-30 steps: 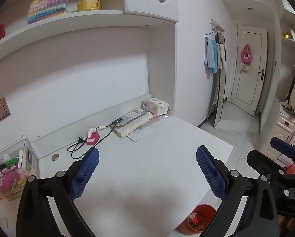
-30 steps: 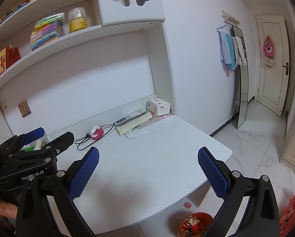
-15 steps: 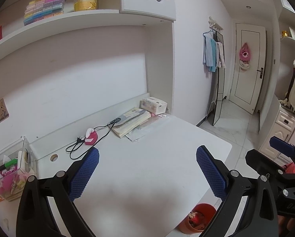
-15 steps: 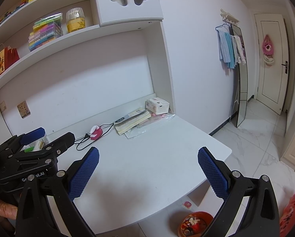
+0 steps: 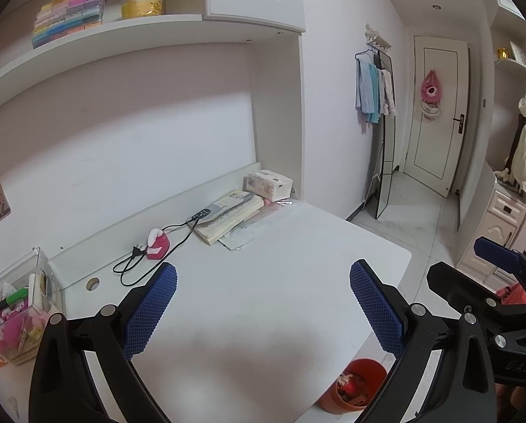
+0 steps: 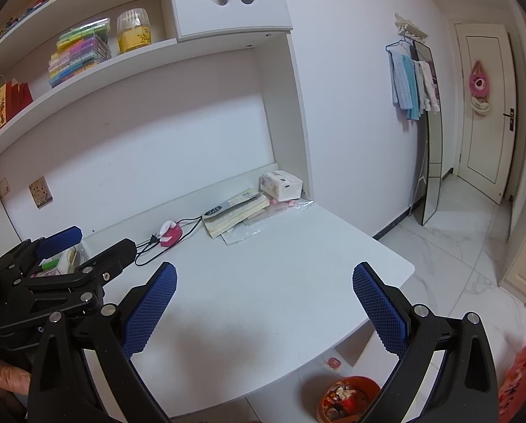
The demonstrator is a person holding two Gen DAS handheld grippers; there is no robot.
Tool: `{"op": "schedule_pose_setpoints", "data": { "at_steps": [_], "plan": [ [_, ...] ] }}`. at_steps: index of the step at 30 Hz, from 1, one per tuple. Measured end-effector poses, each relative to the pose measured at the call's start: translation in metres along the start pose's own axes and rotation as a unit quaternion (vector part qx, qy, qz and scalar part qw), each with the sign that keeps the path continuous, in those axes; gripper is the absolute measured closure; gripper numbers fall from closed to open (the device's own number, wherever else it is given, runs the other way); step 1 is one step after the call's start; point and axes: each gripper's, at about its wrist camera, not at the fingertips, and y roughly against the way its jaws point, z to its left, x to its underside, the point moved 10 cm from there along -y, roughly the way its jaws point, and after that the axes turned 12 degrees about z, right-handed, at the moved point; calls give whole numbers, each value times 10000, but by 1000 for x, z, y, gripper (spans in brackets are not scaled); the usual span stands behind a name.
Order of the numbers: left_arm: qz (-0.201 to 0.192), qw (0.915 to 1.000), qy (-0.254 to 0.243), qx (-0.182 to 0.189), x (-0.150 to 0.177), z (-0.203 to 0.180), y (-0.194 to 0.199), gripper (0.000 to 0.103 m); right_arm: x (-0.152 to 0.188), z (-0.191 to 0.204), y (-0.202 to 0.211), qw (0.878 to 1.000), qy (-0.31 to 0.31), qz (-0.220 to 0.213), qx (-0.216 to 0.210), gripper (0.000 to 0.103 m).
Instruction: Collect trash
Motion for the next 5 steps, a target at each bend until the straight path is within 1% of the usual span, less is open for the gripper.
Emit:
{"op": "schedule_pose_setpoints", "data": {
  "at_steps": [5],
  "plan": [
    [36,10000,31,2,1,3,-3,6,-1,1,-3,10000,-9,28,11,5]
  ]
}}
